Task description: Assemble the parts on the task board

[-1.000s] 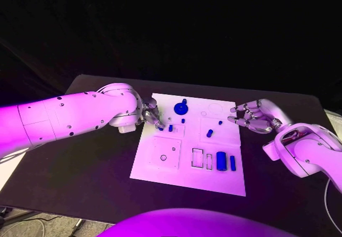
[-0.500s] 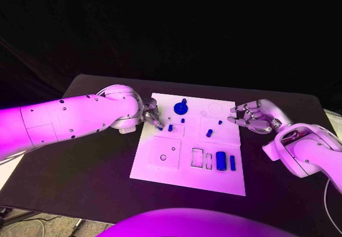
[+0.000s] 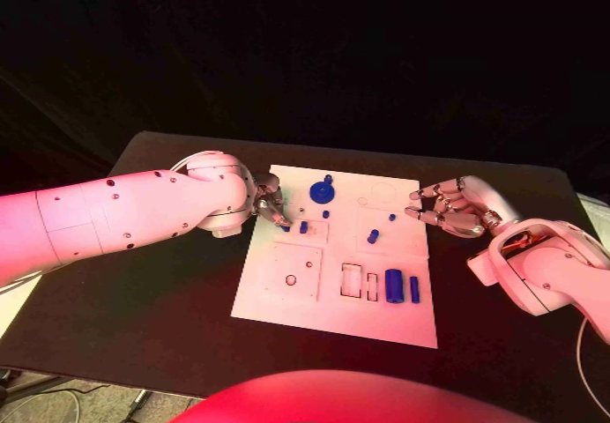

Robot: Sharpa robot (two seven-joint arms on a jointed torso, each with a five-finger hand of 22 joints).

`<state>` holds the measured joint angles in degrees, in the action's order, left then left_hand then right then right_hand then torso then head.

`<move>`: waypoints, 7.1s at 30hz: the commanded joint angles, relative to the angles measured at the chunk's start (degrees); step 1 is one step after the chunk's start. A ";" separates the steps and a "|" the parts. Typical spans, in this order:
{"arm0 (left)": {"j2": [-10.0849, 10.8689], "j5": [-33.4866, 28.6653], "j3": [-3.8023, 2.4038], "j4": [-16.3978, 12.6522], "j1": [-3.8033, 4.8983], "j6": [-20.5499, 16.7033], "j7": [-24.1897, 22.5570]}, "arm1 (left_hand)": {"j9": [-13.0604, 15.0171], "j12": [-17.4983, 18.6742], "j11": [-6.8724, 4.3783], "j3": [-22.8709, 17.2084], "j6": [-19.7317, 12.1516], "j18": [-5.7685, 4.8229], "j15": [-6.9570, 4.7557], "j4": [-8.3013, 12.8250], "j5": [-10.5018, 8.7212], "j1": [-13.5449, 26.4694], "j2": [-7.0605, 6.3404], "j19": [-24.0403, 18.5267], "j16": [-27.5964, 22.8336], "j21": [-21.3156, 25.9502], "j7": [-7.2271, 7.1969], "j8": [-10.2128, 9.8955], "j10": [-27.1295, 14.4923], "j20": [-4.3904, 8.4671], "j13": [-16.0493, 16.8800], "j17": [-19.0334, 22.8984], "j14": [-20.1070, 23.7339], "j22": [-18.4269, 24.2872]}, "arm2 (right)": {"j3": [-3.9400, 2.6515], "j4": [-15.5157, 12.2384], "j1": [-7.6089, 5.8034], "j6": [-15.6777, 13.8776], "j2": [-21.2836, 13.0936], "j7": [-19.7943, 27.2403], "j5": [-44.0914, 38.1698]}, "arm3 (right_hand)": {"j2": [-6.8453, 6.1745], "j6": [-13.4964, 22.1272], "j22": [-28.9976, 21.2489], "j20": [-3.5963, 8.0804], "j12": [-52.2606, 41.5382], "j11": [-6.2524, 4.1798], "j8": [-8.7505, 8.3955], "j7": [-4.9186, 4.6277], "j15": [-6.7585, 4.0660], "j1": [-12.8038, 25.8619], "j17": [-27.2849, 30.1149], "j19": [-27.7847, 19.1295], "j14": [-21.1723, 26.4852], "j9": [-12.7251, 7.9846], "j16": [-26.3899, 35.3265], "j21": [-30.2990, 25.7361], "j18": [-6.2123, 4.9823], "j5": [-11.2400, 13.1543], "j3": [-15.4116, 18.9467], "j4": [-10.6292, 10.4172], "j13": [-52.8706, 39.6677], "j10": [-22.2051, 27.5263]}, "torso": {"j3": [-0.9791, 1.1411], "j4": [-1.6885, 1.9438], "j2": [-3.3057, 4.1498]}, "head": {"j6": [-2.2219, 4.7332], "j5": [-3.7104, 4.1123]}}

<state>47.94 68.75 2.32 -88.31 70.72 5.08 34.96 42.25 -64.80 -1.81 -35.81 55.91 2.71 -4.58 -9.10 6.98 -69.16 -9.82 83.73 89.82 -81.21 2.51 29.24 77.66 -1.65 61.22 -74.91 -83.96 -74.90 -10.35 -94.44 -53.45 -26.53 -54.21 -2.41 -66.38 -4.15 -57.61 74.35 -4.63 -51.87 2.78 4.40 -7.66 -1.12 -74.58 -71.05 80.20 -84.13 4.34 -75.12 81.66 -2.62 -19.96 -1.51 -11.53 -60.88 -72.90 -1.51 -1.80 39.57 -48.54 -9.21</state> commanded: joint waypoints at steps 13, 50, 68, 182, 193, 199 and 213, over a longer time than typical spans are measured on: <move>-0.04 0.41 -0.01 -0.15 -0.05 5.82 0.80 | -0.15 -0.45 -0.09 -8.47 0.34 -0.20 -0.26 7.81 0.61 -0.27 -0.15 1.39 0.18 -0.26 -0.22 0.38 0.47 0.07 0.16 -15.09 -6.04 -7.00 | 0.00 -0.06 0.07 0.63 -0.01 0.42 -0.43 | 0.38 -0.49 -0.07 -0.11 0.32 -0.12 0.09 0.00 -0.44 -0.38 0.08 -0.36 -2.00 0.05 0.27 -0.23 -1.11 -0.16 0.22 -0.18 0.06 0.35 | 0.06 -0.01 -0.03 | -0.26 -0.04; -2.56 -2.61 -0.02 2.73 -0.04 7.37 1.55 | -1.50 -2.11 -0.82 -7.37 2.16 -0.26 -0.73 5.46 1.31 6.32 0.34 1.56 0.18 -0.32 -1.37 2.20 1.98 0.44 1.90 -15.09 -6.04 -7.38 | 0.00 -0.02 0.22 0.79 0.15 0.44 -0.43 | 0.41 -0.54 -0.12 -0.10 0.38 -0.12 0.10 0.00 -0.44 -0.42 0.14 -0.38 -2.00 0.05 0.37 -0.29 -1.12 -0.27 0.43 -0.35 0.18 0.41 | 0.03 -0.03 -0.04 | -0.63 0.06; -3.08 -1.68 -0.03 3.57 -0.04 6.71 1.95 | -2.87 -3.90 -1.32 -2.81 3.71 -0.62 -1.14 4.04 1.21 9.49 0.20 2.34 0.18 -1.51 -2.01 2.72 3.08 0.85 3.98 -15.09 -6.04 -8.64 | 0.00 -0.15 0.24 0.73 0.08 0.49 -0.43 | 0.43 -0.55 -0.10 -0.10 0.42 -0.12 0.10 0.01 -0.44 -0.44 0.14 -0.36 -2.01 0.05 0.39 -0.28 -1.11 -0.33 0.47 -0.38 0.23 0.43 | 0.02 0.01 0.01 | -0.66 0.24; -13.76 18.42 0.45 14.01 -1.80 -6.86 -26.69 | -32.83 51.65 5.22 21.03 4.93 3.12 3.16 -1.56 -0.24 -18.96 1.15 -0.48 -17.07 21.11 4.10 -20.16 -12.98 -2.67 -55.05 10.03 -1.95 6.32 | -0.01 -0.01 0.71 0.49 0.63 1.14 0.27 | 1.04 -0.53 -0.21 -0.10 0.10 -0.10 0.05 0.02 -0.43 0.00 0.06 -0.34 -2.10 0.04 0.59 -0.46 -1.13 -0.01 2.26 -1.94 0.45 0.44 | 0.02 0.04 0.00 | 0.67 2.41; -14.43 18.61 0.44 14.67 -2.06 -5.83 -25.59 | -33.47 52.89 5.19 16.65 6.60 2.91 3.08 0.44 -1.14 -20.79 2.34 -0.62 -16.42 19.59 4.50 -20.96 -10.64 -2.59 -55.70 10.22 -1.90 4.73 | -0.01 -0.05 0.71 0.60 0.63 1.13 0.27 | 1.09 -0.53 -0.18 -0.10 0.08 -0.10 0.05 0.02 -0.44 -0.06 0.10 -0.32 -2.10 0.04 0.63 -0.45 -1.12 -0.10 2.28 -1.95 0.45 0.45 | 0.01 0.03 0.00 | 0.55 2.45; -14.49 18.91 0.44 14.70 -2.12 -6.15 -25.32 | -33.82 53.79 5.27 13.52 7.74 2.62 3.11 2.30 -1.17 -21.16 2.26 -0.48 -16.15 17.87 4.85 -21.44 -9.15 -2.55 -55.79 10.57 -1.84 3.21 | -0.01 -0.07 0.71 0.61 0.62 1.14 0.27 | 1.09 -0.53 -0.18 -0.10 0.08 -0.10 0.05 0.02 -0.44 -0.06 0.10 -0.32 -2.10 0.04 0.63 -0.45 -1.12 -0.10 2.28 -1.95 0.45 0.45 | 0.03 0.02 -0.04 | 0.47 2.49; -12.04 14.79 -0.71 11.49 -2.11 -9.91 -26.42 | -34.76 56.86 5.59 7.96 9.03 2.32 3.44 5.35 -1.27 -17.98 0.69 -0.43 -16.21 15.62 5.39 -23.18 -7.60 -2.81 -55.91 12.59 -1.51 0.99 | -0.01 -0.01 0.71 0.62 0.70 1.19 0.27 | 1.13 -0.54 -0.18 -0.10 0.04 -0.11 0.05 0.02 -0.44 -0.11 0.05 -0.32 -2.11 0.04 0.60 -0.45 -1.12 -0.20 2.31 -1.97 0.43 0.44 | 0.07 0.13 -0.12 | 0.80 2.71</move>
<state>35.69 86.37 1.71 -76.35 68.54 -3.52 8.98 7.53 -8.09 3.56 -27.60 64.70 5.82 -1.11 -3.59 5.92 -87.57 -9.27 83.12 73.40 -65.38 7.86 6.19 69.84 -4.31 5.41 -62.38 -83.98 -73.87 -10.35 -94.38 -52.78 -26.42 -53.56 -1.71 -65.87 -3.47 -57.61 74.20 -4.63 -51.64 2.63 4.41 -7.66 -1.12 -74.35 -70.97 80.20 -84.13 4.34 -74.68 81.43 -2.62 -19.96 0.47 -13.51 -60.47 -72.75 -1.45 -1.76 39.47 -47.87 -6.58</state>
